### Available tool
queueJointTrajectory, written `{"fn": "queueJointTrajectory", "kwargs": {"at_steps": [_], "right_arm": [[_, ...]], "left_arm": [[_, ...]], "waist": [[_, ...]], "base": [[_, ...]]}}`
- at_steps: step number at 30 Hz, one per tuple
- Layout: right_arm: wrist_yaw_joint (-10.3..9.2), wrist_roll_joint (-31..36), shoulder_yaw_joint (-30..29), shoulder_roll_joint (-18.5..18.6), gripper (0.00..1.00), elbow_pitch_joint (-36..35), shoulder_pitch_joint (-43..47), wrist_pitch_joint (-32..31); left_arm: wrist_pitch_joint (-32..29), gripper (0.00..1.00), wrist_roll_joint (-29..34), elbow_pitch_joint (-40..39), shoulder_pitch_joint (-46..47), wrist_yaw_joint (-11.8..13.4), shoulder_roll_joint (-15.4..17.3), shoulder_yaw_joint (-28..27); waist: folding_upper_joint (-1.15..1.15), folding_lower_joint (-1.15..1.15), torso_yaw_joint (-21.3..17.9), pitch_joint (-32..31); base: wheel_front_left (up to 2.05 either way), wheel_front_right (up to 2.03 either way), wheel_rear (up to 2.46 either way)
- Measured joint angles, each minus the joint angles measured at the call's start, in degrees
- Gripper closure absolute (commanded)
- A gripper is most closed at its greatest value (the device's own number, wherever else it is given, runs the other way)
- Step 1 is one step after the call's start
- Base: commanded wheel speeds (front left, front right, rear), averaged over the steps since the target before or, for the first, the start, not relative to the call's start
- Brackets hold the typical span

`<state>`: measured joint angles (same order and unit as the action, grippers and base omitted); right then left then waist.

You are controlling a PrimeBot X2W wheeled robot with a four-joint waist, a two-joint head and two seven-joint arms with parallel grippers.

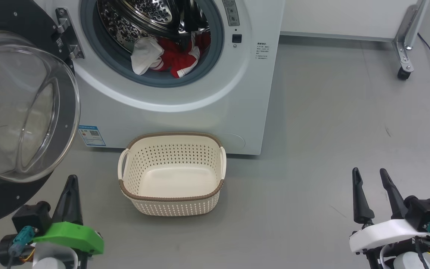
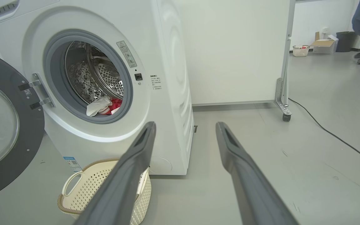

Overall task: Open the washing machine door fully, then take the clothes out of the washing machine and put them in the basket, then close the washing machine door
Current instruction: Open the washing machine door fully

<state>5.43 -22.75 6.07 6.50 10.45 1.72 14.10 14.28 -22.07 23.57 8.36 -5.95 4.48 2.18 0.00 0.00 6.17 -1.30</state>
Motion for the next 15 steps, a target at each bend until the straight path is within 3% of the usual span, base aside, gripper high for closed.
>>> {"fn": "queueJointTrajectory", "kwargs": {"at_steps": [8, 9, 10, 11, 12, 15], "right_arm": [[-0.02, 0.0, -0.2, -0.1, 0.00, -1.1, 0.3, 0.2], [-0.02, 0.0, -0.2, -0.1, 0.00, -1.2, 0.4, 0.2], [-0.02, 0.0, -0.2, -0.1, 0.00, -1.2, 0.6, 0.2], [-0.02, 0.0, -0.2, -0.2, 0.00, -1.3, 0.8, 0.2], [-0.02, 0.0, -0.2, -0.3, 0.00, -1.4, 1.0, 0.2], [-0.02, 0.0, -0.2, -0.4, 0.00, -1.5, 1.2, 0.2]], "left_arm": [[0.0, 1.00, 0.0, -2.8, -2.1, -0.4, -0.9, 1.4], [0.0, 0.82, 0.1, -3.1, -2.2, -0.4, -1.1, 1.5], [0.0, 0.51, 0.1, -3.2, -2.3, -0.4, -1.2, 1.5], [0.0, 0.09, 0.1, -3.4, -2.5, -0.4, -1.4, 1.5], [0.0, 0.00, 0.1, -3.6, -2.7, -0.4, -1.4, 1.4], [0.0, 0.00, 0.1, -3.8, -2.9, -0.4, -1.4, 1.4]], "waist": [[0.00, 0.00, -0.5, -0.1], [0.00, 0.00, -0.5, -0.1], [0.00, 0.00, -0.5, -0.1], [0.00, 0.00, -0.5, -0.1], [0.00, 0.00, -0.6, 0.0], [0.00, 0.00, -0.6, 0.0]], "base": [[0.00, 0.00, 0.00], [0.00, 0.00, 0.00], [0.00, 0.00, 0.00], [0.00, 0.00, 0.00], [0.00, 0.00, 0.00], [0.00, 0.00, 0.00]]}}
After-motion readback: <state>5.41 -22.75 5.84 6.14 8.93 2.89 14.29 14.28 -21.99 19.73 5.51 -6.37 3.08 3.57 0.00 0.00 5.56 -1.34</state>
